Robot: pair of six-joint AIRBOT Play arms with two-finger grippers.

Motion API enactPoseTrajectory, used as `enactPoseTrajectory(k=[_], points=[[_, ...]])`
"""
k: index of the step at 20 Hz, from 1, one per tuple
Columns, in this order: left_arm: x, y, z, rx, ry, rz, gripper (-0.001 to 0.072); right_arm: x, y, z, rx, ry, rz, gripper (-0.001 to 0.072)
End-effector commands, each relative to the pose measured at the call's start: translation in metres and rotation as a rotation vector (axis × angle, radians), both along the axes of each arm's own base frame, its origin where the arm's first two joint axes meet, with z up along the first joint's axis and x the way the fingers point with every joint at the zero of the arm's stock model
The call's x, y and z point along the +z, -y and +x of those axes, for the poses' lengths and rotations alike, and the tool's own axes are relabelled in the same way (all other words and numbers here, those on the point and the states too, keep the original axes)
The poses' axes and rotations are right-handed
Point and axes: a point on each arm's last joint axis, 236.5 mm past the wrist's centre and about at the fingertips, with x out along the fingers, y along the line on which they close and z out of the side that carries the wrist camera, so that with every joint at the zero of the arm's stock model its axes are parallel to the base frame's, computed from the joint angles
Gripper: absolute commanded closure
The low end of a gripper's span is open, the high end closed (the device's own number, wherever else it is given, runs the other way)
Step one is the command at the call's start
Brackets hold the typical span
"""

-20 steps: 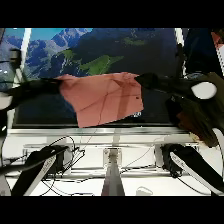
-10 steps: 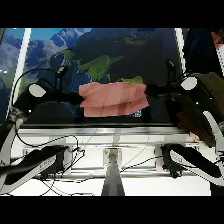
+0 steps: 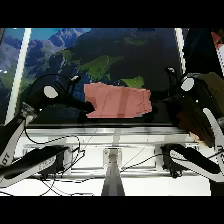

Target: Fold the clothes and pants, and hang the long-sleeved shirts on hangers.

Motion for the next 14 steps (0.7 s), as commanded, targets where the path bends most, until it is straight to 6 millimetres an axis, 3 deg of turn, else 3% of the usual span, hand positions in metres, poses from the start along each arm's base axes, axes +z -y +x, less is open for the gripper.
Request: enactPoseTrajectory(k=[1,6,11,12,13,14], points=[[-0.002,0.004,0.001,0.002,0.004,-0.002,0.0011,-0.019,0.009,0.009,-0.158,-0.061,0.086,0.0117],[-0.002,0.004,0.002,0.002,0.005,-0.001,0.0012,-0.032,-0.015,0.013,-0.242,-0.186,0.457,0.0118],[-0.002,0.003,0.01,0.021,0.034,0.001,0.0012,-0.067,-0.054,0.004,-0.15,-0.259,0.496,0.0145],[-0.002,0.003,0.011,0.025,0.04,0.002,0.0012,-0.064,-0.066,0.006,-0.099,-0.226,0.509,0.0266],[-0.002,0.003,0.014,0.03,0.048,0.003,0.0012,-0.059,-0.078,0.009,-0.049,-0.194,0.524,0.0436],[-0.001,0.0,0.018,0.037,0.06,0.008,0.0012,-0.051,-0.088,0.013,-0.013,-0.176,0.534,0.053]])
